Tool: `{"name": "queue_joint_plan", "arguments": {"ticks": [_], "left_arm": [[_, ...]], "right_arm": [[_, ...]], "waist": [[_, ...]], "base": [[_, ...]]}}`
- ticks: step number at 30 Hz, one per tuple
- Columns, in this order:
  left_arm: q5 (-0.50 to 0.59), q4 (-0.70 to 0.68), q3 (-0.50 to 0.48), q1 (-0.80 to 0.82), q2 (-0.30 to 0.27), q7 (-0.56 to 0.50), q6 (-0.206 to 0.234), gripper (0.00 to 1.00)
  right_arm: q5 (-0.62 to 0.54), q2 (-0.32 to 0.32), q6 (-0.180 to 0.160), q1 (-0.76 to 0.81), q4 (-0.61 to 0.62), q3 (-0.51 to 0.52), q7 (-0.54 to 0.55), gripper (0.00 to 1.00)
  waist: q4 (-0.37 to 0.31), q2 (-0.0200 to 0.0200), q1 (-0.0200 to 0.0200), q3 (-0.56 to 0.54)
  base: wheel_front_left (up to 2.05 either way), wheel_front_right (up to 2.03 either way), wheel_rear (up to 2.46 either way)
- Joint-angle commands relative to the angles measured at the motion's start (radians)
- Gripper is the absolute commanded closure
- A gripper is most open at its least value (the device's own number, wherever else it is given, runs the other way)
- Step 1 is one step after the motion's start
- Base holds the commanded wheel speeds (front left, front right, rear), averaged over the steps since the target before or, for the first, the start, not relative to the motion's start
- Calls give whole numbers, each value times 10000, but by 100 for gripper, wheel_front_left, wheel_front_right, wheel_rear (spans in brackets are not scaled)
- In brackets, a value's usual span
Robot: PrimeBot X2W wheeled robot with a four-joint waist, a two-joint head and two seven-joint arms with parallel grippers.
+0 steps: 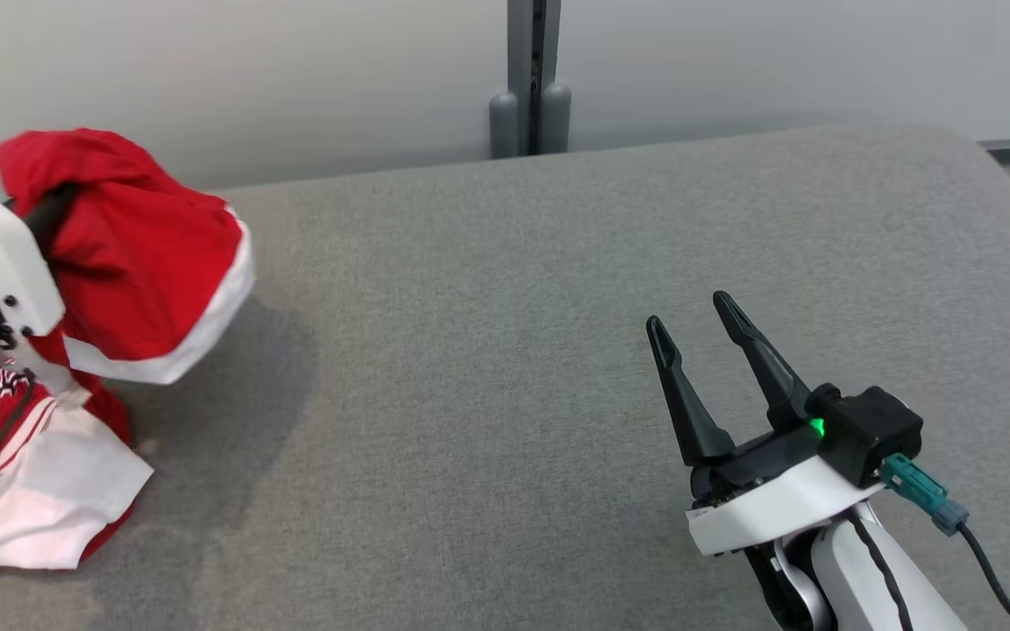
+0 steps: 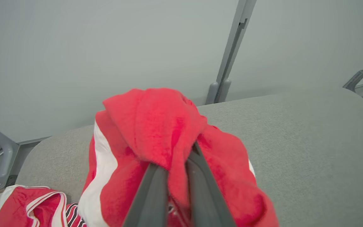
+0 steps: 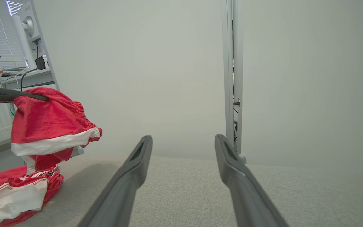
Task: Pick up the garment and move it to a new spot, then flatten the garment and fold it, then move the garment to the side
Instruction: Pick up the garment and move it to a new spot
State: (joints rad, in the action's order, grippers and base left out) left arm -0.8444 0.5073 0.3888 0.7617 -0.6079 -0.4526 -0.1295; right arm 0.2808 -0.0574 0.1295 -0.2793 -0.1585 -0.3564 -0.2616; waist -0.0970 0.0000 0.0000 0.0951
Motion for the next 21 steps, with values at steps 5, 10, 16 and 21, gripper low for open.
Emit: {"name": "queue_joint_plan", "arguments": {"ticks": [5, 10, 16, 21], "left_arm": [[-247, -1307, 217, -668, 96, -59, -6, 100], [-273, -2865, 541, -1418, 519, -20, 368, 100], [417, -3945, 1033, -2183, 1084, 720, 912, 100], [1083, -3474, 1421, -2550, 1855, 2053, 1103, 100]], "right_arm": [[32, -4, 21, 264, -19, 89, -52, 0], [9, 3, 23, 385, 35, 166, -52, 0], [58, 16, 23, 383, 169, 150, -52, 0], [90, 28, 23, 291, 249, 150, -52, 0]], "waist": [[-418, 0, 0, -502], [-736, 0, 0, -583], [-1100, 0, 0, -378], [-1305, 0, 0, -141]], "base": [[0, 0, 0], [0, 0, 0], [0, 0, 0], [0, 0, 0]]}}
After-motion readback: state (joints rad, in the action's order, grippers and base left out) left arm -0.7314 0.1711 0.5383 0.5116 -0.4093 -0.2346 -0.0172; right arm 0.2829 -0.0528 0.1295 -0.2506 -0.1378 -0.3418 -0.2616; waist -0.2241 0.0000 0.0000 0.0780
